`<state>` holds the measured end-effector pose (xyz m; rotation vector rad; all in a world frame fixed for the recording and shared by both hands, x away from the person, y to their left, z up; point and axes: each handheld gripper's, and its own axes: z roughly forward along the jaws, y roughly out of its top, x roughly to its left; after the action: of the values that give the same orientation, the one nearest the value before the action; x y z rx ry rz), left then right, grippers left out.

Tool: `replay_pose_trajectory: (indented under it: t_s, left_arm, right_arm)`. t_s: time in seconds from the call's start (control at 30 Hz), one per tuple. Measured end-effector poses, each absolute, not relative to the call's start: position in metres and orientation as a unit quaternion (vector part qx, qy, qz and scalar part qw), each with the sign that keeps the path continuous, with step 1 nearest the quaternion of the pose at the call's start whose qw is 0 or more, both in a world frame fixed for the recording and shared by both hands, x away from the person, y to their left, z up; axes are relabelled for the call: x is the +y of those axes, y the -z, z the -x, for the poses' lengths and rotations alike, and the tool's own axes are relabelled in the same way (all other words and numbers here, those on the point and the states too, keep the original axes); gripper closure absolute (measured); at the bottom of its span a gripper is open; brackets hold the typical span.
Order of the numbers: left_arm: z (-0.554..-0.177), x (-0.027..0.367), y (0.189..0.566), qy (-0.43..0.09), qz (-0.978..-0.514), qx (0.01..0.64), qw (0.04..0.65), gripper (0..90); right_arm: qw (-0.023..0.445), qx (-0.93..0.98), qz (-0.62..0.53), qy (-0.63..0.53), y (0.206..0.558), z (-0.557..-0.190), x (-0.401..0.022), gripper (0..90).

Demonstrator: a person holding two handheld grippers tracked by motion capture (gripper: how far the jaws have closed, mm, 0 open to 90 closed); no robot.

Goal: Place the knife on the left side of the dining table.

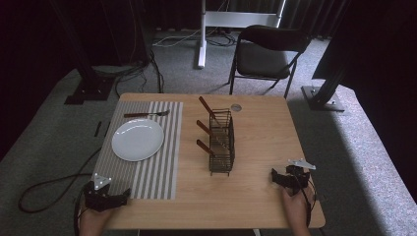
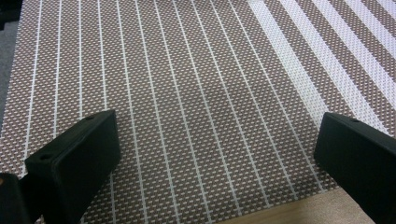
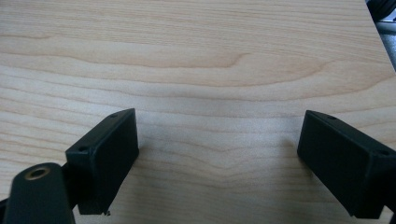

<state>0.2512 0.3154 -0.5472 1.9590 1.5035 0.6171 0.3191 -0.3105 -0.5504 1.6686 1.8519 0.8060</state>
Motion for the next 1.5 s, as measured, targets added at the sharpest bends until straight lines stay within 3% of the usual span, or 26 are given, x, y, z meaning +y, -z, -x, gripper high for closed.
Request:
replay_pose_trajectory:
  t_s: [1.5]
  left_arm:
    - [-0.257,0.305,0.537,-0.204,-0.761,0.537,0.302,4.2]
  right_arm:
    - [0.258,0.683,-0.616,-0.297,0.550,-0.319,-0.311,11.8]
